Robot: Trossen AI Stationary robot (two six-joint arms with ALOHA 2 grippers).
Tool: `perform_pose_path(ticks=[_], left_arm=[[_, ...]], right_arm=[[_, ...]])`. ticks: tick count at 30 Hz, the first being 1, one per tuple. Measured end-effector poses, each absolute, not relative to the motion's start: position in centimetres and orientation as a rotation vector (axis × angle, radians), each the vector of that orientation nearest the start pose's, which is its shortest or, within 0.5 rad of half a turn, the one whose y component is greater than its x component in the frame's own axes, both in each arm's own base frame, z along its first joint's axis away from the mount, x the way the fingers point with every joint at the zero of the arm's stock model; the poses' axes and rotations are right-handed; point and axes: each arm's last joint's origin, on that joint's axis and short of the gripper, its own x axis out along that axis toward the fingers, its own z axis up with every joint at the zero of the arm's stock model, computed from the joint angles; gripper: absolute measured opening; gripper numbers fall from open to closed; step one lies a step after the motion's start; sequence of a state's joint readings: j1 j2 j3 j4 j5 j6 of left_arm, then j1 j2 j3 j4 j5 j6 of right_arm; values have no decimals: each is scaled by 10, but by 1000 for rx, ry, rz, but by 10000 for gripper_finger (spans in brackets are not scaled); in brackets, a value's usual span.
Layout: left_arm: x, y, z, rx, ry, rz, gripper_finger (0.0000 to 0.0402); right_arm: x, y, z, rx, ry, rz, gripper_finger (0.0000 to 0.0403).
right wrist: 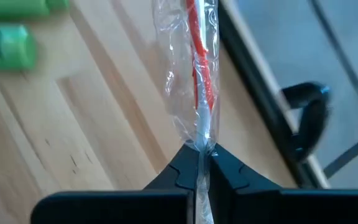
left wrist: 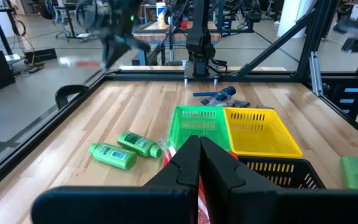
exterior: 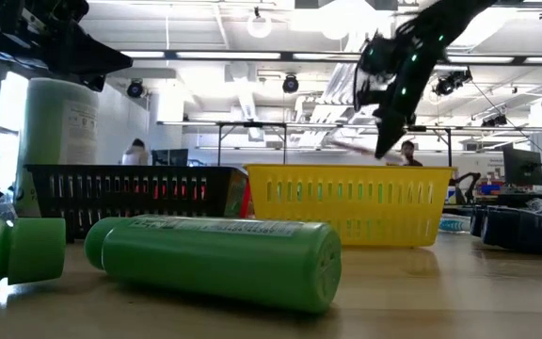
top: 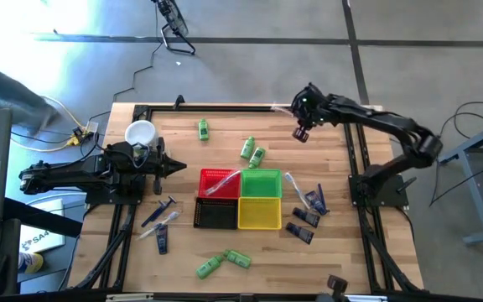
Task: Pick & Place Travel size toiletries
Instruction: Put the orange toothbrush into the red bin
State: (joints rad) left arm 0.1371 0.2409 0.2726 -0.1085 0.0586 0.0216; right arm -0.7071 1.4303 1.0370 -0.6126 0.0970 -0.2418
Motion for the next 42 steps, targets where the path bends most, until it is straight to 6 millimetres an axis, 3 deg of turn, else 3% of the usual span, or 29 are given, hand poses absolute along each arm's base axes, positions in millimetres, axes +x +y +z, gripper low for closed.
perform_pose_path(ticks=[12, 21, 26, 32, 36, 42], left_arm=[[102, 12, 227, 14, 76, 75, 3], [102, 12, 227, 14, 76, 76, 3], [102, 12, 227, 14, 76, 79, 3], [102, 12, 227, 14, 76, 79, 3], [102, 12, 227, 14, 75, 79, 3], [102, 12, 228, 15, 64, 79, 3]], right_arm=[[181, -152, 310, 133, 736, -534, 6], [168, -133, 330, 209, 601, -386, 6], [167, -132, 325, 245, 613, -373, 6], [174, -131, 293, 308, 588, -346, 6], [187, -122, 272, 321, 500, -275, 6], [206, -100, 258, 288, 365, -221, 7]])
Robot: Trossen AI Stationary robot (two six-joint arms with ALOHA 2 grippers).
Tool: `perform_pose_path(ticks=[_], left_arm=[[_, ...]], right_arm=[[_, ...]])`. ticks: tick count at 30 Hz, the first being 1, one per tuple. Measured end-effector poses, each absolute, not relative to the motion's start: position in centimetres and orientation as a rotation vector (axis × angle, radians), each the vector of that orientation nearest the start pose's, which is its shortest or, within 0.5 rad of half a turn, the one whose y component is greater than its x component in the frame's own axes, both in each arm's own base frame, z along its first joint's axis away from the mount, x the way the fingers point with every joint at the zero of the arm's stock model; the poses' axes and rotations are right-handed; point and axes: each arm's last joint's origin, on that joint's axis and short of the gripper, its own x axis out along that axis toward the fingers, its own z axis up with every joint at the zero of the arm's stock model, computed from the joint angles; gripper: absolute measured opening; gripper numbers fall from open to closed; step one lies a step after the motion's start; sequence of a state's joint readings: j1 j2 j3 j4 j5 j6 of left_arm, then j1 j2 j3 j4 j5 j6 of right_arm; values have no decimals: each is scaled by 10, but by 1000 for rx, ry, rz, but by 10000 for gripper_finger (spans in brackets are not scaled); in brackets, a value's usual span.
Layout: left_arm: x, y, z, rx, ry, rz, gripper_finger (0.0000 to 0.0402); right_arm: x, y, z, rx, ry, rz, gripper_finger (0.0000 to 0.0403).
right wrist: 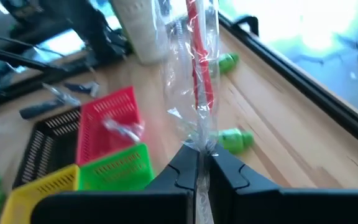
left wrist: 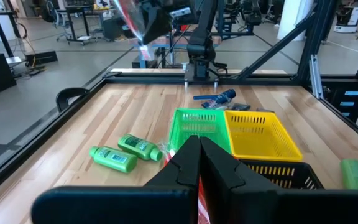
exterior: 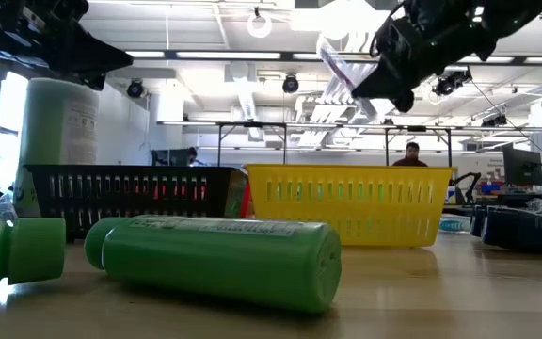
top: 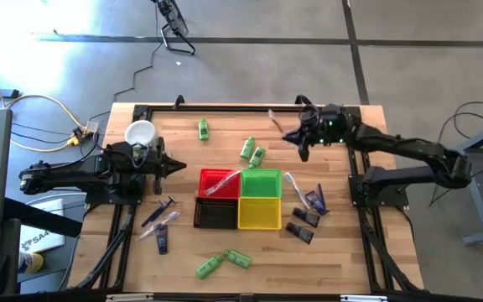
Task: Pick & Place Travel size toiletries
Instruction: Put the orange toothbrush into the red bin
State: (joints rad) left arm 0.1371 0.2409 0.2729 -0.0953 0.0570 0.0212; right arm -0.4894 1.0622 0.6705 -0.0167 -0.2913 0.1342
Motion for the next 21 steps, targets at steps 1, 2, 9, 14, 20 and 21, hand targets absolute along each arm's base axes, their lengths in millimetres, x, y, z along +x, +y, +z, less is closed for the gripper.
perform_pose_path(ticks=[1, 2, 9, 14, 20, 21], left_arm=[[102, 12, 228, 15, 61, 79, 3], [102, 12, 229, 16, 55, 79, 3], [105, 13, 232, 18, 33, 79, 3], [112, 14, 231, -9, 43, 76, 3], [125, 15, 233, -18, 21, 76, 3], [127, 16, 233, -29, 16, 77, 3]], right_arm=[[208, -95, 256, 279, 346, -223, 7], [210, -91, 254, 274, 328, -225, 7], [224, -59, 245, 211, 210, -263, 7], [236, -41, 240, 188, 133, -254, 7], [252, -31, 230, 171, 109, -223, 7], [254, -30, 228, 171, 108, -221, 7]])
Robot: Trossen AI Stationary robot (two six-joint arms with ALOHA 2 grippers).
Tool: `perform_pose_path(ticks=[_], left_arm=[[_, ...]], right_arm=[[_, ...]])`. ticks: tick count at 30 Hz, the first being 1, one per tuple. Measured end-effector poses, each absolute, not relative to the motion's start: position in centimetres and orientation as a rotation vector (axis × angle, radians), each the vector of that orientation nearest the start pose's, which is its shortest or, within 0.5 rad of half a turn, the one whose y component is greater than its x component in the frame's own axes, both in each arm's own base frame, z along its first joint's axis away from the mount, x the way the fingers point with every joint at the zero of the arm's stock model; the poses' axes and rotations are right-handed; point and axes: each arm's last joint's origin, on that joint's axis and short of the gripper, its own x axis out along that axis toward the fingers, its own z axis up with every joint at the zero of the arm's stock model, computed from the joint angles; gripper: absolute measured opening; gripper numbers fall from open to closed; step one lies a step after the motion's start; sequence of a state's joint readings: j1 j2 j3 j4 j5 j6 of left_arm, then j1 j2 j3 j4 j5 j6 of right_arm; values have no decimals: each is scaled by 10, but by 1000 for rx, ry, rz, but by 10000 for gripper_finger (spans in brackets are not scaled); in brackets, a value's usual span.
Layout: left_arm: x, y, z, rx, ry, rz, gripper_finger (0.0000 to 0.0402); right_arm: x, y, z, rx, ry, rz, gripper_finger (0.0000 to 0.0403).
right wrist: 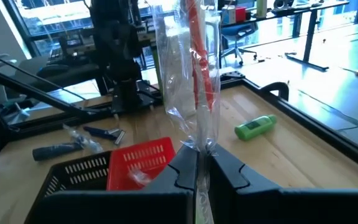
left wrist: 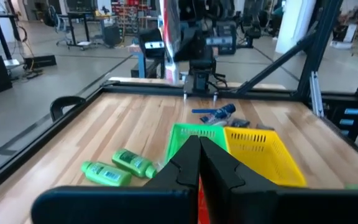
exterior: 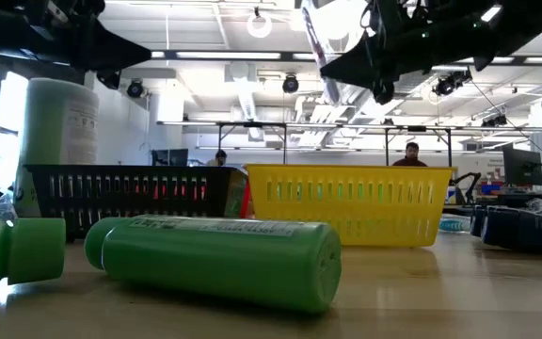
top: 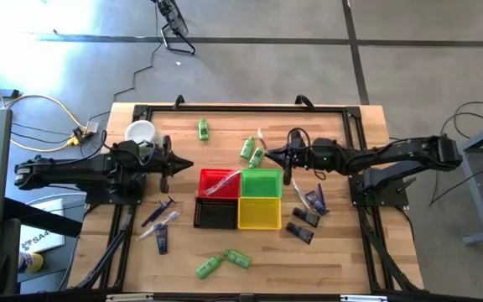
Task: Pick & Place Travel size toiletries
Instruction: Put the orange toothbrush into the red bin
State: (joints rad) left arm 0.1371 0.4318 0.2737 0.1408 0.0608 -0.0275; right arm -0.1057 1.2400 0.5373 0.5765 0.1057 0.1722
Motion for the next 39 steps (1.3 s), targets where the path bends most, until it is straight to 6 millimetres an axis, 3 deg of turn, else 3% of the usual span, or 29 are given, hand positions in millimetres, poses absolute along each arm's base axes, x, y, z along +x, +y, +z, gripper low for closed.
perform_pose_path(ticks=[9, 21, 30, 34, 39], left_arm=[[151, 19, 233, -40, -29, 77, 3], [183, 25, 228, -23, -120, 124, 3], [193, 26, 220, 4, -116, 124, 5], [195, 26, 219, 13, -113, 124, 28], [196, 27, 224, 15, -133, 125, 95]], right_arm=[[264, -31, 218, 178, 103, -223, 7], [264, -31, 218, 160, 95, -222, 7], [264, -31, 218, 159, 100, -222, 7], [264, -31, 218, 153, 101, -222, 7], [264, -32, 218, 153, 101, -222, 7]])
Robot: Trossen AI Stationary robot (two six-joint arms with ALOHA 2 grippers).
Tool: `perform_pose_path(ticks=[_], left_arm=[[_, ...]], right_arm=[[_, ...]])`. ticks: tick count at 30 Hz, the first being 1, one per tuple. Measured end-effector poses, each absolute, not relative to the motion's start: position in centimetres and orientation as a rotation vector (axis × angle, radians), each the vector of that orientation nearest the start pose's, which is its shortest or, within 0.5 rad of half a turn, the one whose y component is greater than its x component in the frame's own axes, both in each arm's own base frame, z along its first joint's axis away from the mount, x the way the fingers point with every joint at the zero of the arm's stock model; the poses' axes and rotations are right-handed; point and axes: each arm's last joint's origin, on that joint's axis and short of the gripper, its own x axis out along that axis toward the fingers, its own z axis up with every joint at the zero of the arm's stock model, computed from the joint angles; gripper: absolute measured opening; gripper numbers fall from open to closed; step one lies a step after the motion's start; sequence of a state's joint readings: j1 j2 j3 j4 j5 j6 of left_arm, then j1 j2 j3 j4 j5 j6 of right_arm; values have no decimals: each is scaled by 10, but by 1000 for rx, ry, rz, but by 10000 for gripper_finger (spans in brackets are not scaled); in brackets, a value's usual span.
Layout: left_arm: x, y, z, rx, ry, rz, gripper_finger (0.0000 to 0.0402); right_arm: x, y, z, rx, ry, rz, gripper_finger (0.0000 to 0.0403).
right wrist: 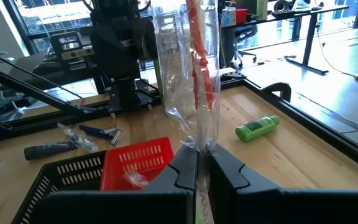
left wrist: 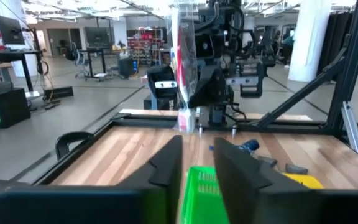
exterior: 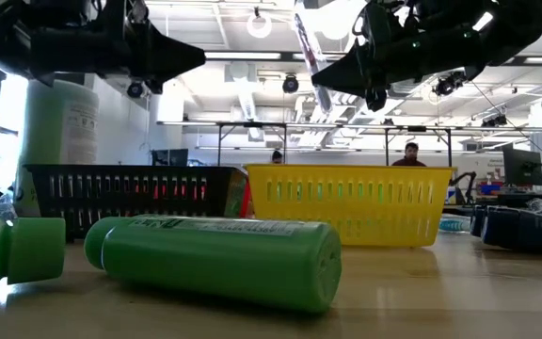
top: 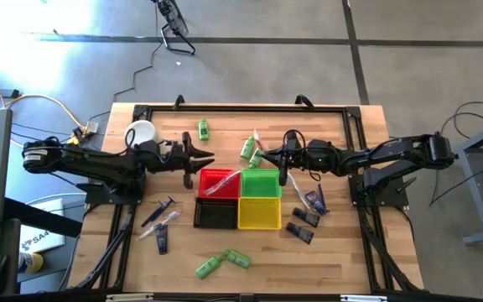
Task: Pick & Place Travel size toiletries
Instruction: Put the orange toothbrush into the red bin
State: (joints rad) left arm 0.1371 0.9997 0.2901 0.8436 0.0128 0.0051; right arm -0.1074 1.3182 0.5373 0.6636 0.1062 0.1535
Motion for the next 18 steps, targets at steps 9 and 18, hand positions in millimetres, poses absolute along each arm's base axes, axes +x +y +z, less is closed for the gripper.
perform_pose_path(ticks=[9, 18], left_arm=[[201, 27, 240, 18, -183, 122, 198], [214, 29, 251, 1, -193, 120, 210]], right_arm=[[264, -32, 218, 152, 101, -222, 7], [264, -31, 218, 130, 104, -217, 7]])
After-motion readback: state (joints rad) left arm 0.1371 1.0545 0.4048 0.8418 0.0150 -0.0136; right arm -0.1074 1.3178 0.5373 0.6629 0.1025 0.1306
